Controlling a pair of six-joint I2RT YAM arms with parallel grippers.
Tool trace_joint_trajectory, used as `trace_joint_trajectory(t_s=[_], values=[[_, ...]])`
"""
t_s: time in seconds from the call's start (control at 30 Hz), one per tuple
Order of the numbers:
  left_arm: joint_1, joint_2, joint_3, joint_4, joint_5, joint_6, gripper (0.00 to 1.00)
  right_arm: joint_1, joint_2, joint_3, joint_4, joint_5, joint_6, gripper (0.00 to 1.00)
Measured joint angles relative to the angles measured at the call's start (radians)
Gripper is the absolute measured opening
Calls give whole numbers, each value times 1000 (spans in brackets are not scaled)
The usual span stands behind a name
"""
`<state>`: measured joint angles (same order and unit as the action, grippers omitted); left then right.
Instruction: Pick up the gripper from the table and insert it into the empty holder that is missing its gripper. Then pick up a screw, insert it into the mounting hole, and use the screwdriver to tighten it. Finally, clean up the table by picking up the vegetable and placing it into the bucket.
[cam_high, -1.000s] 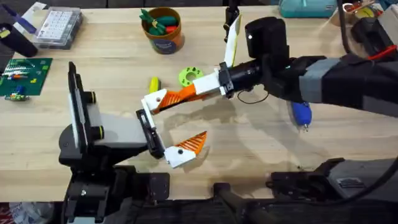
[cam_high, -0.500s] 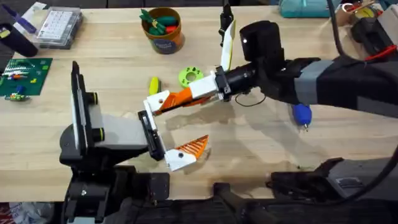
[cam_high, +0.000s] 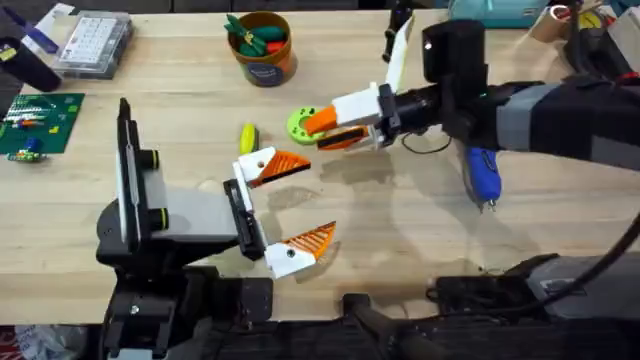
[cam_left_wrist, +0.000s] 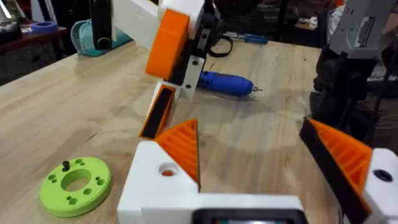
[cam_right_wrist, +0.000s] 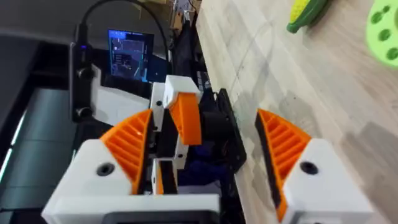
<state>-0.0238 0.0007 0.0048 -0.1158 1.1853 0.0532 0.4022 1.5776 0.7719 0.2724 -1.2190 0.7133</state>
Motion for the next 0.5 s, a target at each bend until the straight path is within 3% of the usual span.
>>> trace_joint_trajectory(t_s=[0.13,0.5], values=[[0,0,0,0,0,0,991,-46,0,0,-2,-26,-14,986],[0,0,0,0,0,0,991,-91,0,0,-2,-44,-41,987]])
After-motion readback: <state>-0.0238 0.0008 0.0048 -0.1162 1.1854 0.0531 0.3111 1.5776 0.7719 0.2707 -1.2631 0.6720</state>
